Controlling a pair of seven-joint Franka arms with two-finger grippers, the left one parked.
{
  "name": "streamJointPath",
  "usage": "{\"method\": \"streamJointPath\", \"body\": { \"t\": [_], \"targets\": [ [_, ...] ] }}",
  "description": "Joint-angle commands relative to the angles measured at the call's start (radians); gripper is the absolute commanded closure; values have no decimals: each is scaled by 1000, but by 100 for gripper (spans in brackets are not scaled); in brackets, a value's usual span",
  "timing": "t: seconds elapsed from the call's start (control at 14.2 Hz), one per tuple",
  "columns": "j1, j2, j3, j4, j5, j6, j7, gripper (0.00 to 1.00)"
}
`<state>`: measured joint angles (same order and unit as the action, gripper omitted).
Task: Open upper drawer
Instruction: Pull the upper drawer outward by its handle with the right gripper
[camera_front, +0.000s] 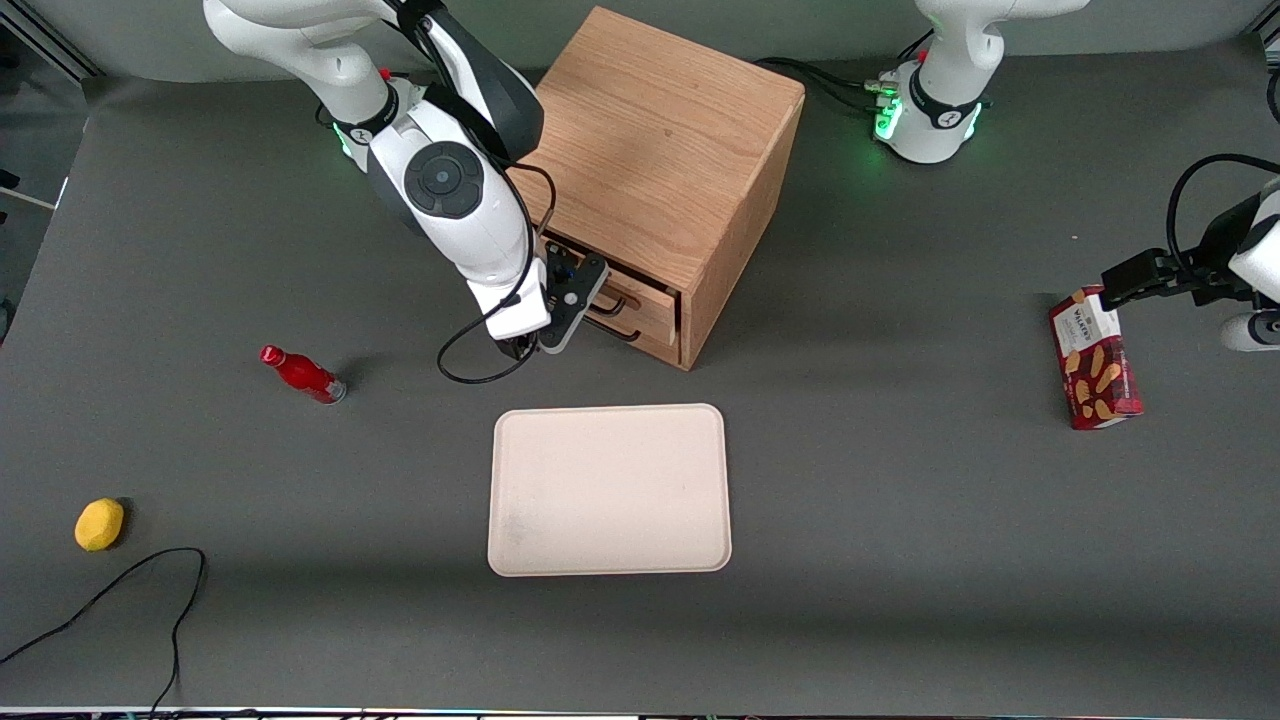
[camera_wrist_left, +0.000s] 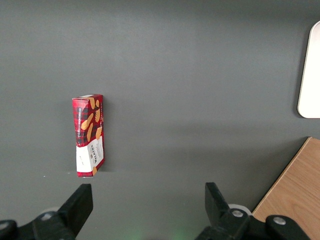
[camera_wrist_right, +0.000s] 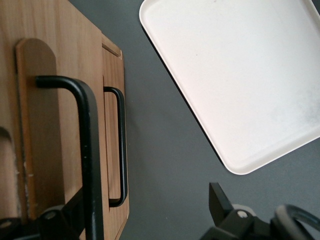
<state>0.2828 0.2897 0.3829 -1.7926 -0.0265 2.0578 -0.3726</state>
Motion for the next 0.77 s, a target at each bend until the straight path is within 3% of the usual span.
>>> {"method": "streamJointPath", "body": {
  "t": [0.0, 0.7],
  "targets": [
    [9, -3, -10, 1, -13, 10, -12, 0],
    [1, 31, -36, 47, -46, 16, -31, 0]
  ]
}}
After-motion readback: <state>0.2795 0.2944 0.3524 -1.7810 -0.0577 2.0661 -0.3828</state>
